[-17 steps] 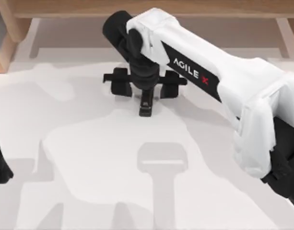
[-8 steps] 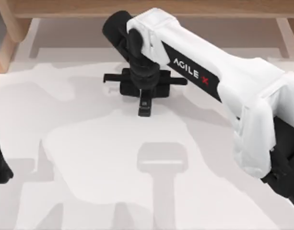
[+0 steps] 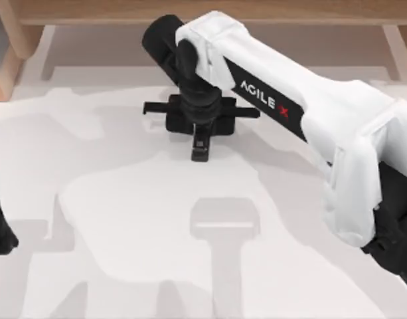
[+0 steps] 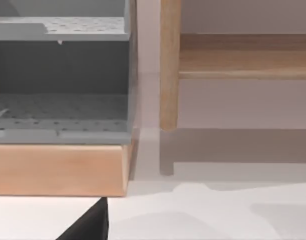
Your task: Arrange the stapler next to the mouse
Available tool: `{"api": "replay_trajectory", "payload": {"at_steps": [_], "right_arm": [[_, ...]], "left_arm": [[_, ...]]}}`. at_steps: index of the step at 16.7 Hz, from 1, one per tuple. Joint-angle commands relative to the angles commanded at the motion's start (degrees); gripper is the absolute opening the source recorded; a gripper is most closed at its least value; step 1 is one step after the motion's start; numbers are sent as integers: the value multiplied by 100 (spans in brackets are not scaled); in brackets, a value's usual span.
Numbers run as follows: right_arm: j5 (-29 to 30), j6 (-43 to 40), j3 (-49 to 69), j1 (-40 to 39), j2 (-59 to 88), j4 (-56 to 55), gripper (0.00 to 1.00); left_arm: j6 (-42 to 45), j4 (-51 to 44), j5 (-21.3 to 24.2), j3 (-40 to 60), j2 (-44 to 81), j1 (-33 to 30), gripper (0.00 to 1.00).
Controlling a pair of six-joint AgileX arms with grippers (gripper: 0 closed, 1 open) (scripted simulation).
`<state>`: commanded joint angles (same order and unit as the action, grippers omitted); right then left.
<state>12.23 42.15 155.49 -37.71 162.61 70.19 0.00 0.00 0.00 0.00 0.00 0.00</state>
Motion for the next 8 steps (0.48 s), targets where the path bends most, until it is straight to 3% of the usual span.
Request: {"api": "replay_trajectory", "payload": {"at_steps": [8], "right_arm": [[2,-6,1079,5,205,845,0]], "left_arm": [[0,0,0,0,0,0,100]]}}
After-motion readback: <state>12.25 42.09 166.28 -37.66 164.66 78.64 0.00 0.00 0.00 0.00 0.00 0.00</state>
